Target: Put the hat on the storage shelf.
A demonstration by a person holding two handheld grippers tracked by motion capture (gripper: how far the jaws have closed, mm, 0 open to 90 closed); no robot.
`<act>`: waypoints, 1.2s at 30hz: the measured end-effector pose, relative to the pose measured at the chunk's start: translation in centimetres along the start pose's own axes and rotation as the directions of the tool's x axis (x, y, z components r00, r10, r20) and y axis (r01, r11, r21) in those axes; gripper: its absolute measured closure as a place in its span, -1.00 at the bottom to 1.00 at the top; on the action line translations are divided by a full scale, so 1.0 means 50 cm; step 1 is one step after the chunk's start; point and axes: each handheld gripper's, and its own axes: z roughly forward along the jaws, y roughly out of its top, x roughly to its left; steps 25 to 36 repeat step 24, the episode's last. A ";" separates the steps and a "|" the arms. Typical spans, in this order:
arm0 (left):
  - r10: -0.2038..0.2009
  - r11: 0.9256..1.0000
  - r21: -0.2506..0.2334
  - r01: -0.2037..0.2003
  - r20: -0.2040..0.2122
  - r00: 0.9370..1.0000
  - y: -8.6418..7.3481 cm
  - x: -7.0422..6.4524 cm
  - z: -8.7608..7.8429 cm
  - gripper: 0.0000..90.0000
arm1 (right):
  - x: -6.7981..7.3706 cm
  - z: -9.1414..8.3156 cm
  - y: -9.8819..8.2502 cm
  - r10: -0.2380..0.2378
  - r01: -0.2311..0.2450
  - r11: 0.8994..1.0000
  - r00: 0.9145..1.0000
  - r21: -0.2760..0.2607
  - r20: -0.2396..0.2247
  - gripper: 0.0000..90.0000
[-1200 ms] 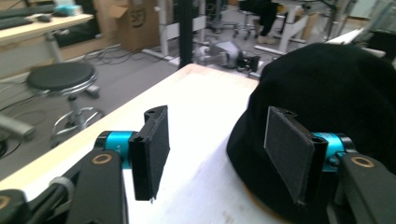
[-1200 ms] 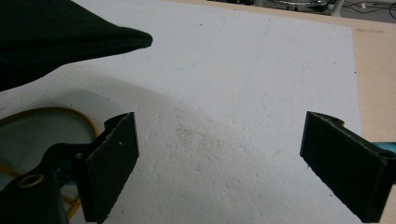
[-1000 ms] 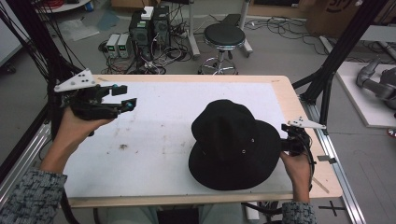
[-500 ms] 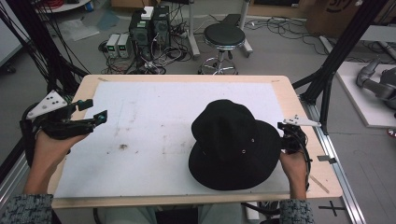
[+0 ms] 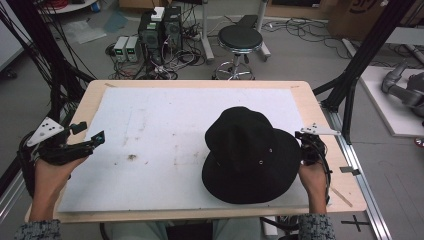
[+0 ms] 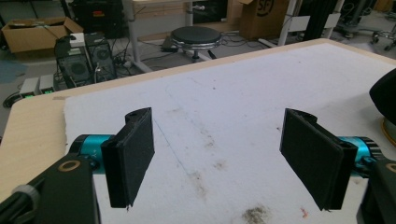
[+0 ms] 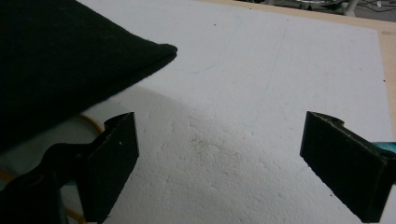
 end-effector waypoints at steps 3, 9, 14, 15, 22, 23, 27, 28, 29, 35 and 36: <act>0.004 1.000 0.005 -0.004 0.001 1.000 -0.004 0.000 0.002 -0.40 | 0.001 0.002 -0.001 0.001 -0.001 1.000 1.000 0.004 0.000 -0.75; 0.010 1.000 0.018 -0.010 0.003 1.000 -0.012 -0.004 0.008 -0.40 | 0.000 0.000 0.000 0.002 -0.002 1.000 1.000 -0.004 0.000 -0.75; 0.015 1.000 0.024 -0.015 0.003 1.000 -0.014 -0.005 0.011 -0.40 | 0.001 0.002 0.000 -0.004 0.004 1.000 1.000 0.000 -0.002 -0.75; 0.013 1.000 0.022 -0.013 0.005 1.000 -0.015 -0.007 0.012 -0.40 | 0.002 0.002 0.000 -0.002 0.002 1.000 1.000 0.001 -0.002 -0.75; 0.016 0.999 0.028 -0.017 0.010 1.000 -0.015 -0.007 0.016 -0.40 | 0.003 0.004 0.000 -0.006 0.006 1.000 1.000 0.002 -0.003 -0.75; 0.016 0.999 0.029 -0.017 0.010 1.000 -0.016 -0.007 0.018 -0.40 | 0.003 0.005 0.000 -0.005 0.005 1.000 1.000 0.005 -0.004 -0.75; 0.018 0.999 0.035 -0.018 0.014 1.000 -0.017 -0.008 0.020 -0.40 | 0.003 0.005 0.000 0.000 0.000 1.000 1.000 0.008 -0.006 -0.75; 0.018 0.999 0.035 -0.018 0.014 1.000 -0.017 -0.008 0.020 -0.40 | 0.003 0.005 0.000 0.000 0.000 1.000 1.000 0.008 -0.006 -0.75; 0.018 0.999 0.035 -0.018 0.014 1.000 -0.017 -0.008 0.020 -0.40 | 0.003 0.005 0.000 0.000 0.000 1.000 1.000 0.008 -0.006 -0.75; 0.018 0.999 0.035 -0.018 0.014 1.000 -0.017 -0.008 0.020 -0.40 | 0.003 0.005 0.000 0.000 0.000 1.000 1.000 0.008 -0.006 -0.75; 0.018 0.999 0.035 -0.018 0.014 1.000 -0.017 -0.008 0.020 -0.40 | 0.003 0.005 0.000 0.000 0.000 1.000 1.000 0.008 -0.006 -0.75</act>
